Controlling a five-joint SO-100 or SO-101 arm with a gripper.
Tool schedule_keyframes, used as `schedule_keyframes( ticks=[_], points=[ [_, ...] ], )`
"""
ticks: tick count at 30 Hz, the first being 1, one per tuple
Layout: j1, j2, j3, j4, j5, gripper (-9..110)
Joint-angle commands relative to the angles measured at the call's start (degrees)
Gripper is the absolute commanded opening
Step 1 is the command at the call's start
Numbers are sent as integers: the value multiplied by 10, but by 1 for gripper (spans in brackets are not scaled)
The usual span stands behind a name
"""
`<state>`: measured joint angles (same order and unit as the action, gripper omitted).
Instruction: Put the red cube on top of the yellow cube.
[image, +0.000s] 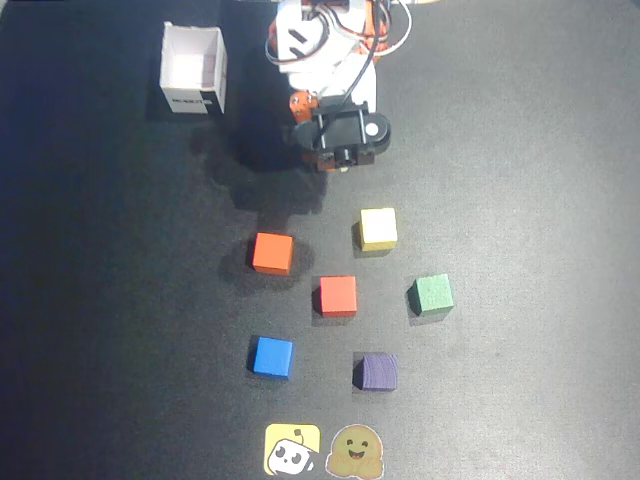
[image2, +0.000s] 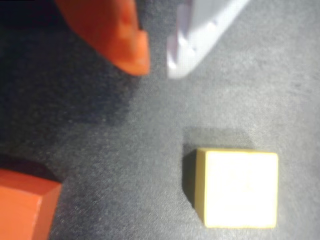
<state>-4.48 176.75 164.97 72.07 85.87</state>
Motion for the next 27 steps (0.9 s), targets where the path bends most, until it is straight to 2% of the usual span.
schedule_keyframes(
  ticks=[1,4,10,17,27],
  points=[
    [0,4,-4,-13,12,6],
    [0,4,-6,-30,13,11],
    [-21,-21,-41,-54,37,12],
    [-32,-330,-214,-105,43,16],
    [-30,-562,-374,-154,47,17]
  ],
)
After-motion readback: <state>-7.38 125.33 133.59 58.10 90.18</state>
